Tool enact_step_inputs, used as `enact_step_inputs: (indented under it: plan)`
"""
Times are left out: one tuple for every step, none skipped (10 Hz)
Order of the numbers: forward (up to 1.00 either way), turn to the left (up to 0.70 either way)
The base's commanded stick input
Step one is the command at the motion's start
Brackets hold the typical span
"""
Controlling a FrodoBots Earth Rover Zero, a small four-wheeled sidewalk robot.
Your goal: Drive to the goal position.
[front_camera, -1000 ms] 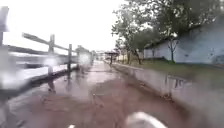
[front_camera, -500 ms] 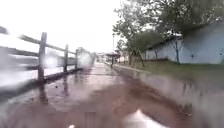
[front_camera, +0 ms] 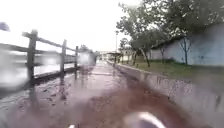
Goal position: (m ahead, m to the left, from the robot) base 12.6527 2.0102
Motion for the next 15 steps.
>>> enact_step_inputs:
  plan:
    - [1.00, -0.40]
    - [1.00, -0.40]
    - [1.00, -0.19]
    - [1.00, 0.00]
    - [1.00, 0.00]
    - [1.00, 0.00]
    - [1.00, 0.00]
    - [1.00, 0.00]
    - [1.00, 0.00]
    - [1.00, 0.00]
    - [1.00, 0.00]
    - [1.00, 0.00]
    - [1.00, 0.00]
    - [1.00, 0.00]
    - [1.00, 0.00]
